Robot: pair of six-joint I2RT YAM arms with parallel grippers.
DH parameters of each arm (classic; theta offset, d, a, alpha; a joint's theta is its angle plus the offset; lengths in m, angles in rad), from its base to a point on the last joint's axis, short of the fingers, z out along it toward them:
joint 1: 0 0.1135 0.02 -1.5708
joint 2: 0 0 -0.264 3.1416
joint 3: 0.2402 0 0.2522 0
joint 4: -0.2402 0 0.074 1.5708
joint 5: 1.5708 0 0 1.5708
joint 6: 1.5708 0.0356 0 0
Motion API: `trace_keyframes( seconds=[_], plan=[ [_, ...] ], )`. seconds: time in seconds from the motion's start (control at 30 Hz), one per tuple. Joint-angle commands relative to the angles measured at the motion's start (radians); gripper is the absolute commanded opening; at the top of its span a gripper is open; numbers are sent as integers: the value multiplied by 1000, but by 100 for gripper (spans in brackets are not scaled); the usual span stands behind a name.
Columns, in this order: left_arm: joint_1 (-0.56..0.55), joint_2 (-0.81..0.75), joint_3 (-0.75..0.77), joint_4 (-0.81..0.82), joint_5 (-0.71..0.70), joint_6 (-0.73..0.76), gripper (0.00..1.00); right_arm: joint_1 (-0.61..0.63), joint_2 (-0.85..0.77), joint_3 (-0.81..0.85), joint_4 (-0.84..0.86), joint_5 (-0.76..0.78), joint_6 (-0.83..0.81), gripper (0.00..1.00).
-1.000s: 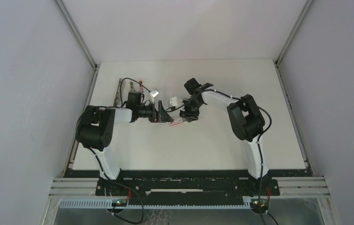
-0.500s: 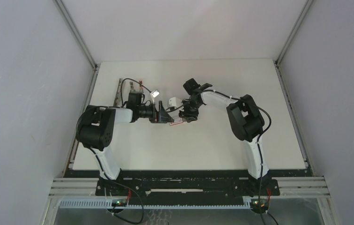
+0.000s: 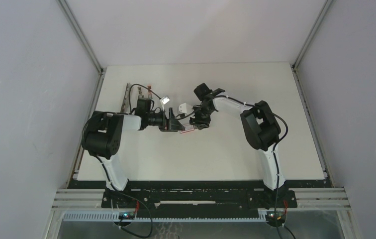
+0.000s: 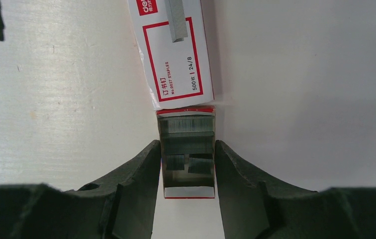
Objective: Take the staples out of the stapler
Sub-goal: Close the staple box at the center of the board.
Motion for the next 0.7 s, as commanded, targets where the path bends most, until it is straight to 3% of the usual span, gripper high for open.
trace_keyframes(
  seconds=[0.0, 0.67],
  plan=[
    [-11, 7, 1, 32, 29, -6, 99, 13, -29, 45, 13, -4, 13, 43],
    [-31, 17, 11, 36, 22, -6, 99, 28, -16, 53, -8, -2, 3, 43]
  ],
)
